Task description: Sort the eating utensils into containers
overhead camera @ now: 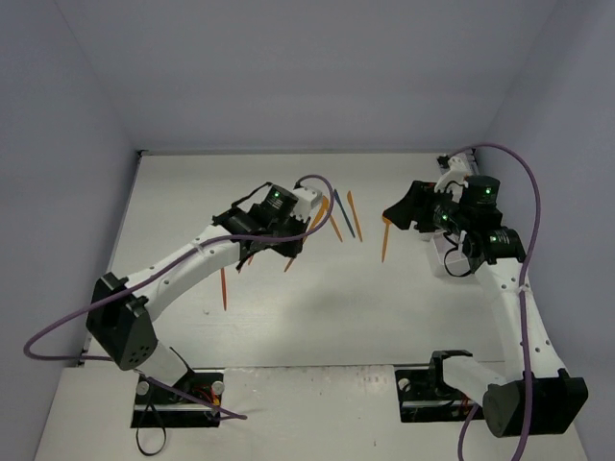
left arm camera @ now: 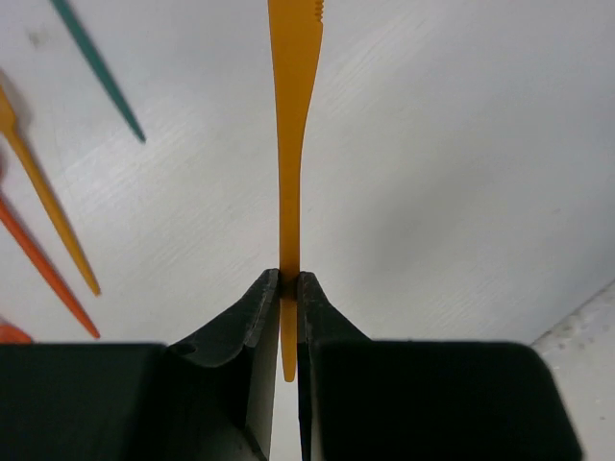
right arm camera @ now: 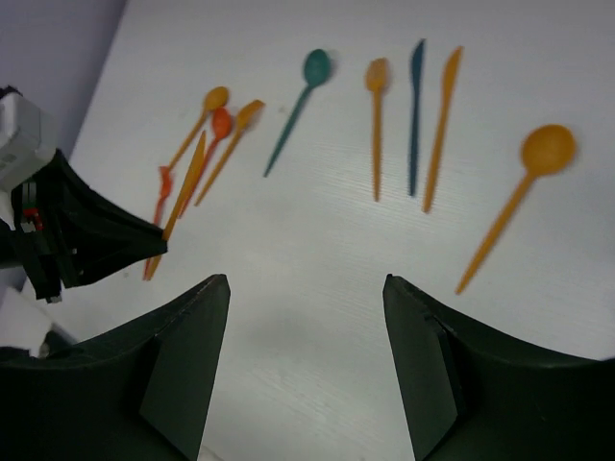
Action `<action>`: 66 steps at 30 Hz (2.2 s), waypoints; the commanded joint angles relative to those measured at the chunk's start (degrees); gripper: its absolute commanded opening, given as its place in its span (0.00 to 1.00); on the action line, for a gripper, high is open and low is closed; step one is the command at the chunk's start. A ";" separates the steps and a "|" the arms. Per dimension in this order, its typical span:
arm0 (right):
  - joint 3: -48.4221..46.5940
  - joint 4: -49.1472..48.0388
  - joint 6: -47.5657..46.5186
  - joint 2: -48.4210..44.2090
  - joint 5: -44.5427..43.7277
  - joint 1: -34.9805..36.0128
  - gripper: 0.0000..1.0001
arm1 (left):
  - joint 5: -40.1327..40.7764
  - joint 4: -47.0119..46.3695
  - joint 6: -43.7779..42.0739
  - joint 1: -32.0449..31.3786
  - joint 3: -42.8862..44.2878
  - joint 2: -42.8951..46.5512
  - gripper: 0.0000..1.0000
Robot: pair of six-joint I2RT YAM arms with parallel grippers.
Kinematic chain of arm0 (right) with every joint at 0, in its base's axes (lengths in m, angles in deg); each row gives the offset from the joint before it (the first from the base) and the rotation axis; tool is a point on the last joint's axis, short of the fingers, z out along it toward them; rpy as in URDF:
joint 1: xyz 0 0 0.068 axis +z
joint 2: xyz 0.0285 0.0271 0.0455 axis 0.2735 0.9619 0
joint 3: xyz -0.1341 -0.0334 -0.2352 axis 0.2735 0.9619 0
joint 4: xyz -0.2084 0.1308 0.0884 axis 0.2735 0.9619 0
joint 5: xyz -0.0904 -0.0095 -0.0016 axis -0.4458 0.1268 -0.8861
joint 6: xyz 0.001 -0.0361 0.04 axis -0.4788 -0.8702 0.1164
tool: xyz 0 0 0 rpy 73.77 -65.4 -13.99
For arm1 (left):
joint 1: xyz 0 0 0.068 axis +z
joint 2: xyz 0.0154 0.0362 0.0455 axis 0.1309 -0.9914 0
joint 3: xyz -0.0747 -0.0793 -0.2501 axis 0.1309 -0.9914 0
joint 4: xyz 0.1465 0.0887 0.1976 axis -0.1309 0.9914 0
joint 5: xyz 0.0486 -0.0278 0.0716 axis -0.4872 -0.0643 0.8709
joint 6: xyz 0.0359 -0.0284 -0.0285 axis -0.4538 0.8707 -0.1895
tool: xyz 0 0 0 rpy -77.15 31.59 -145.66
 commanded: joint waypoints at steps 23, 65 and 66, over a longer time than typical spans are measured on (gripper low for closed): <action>-11.70 -6.58 8.10 3.33 3.66 11.99 0.54 | -7.92 -13.74 -3.04 -11.51 11.45 6.95 0.00; -17.35 -1.48 -6.36 -1.39 -44.46 0.04 0.00 | 15.99 -1.84 8.04 4.46 -8.48 21.98 0.78; -17.69 -1.49 -7.06 -1.03 -46.80 -0.18 0.00 | 15.52 -1.85 7.81 6.58 -10.08 24.25 0.78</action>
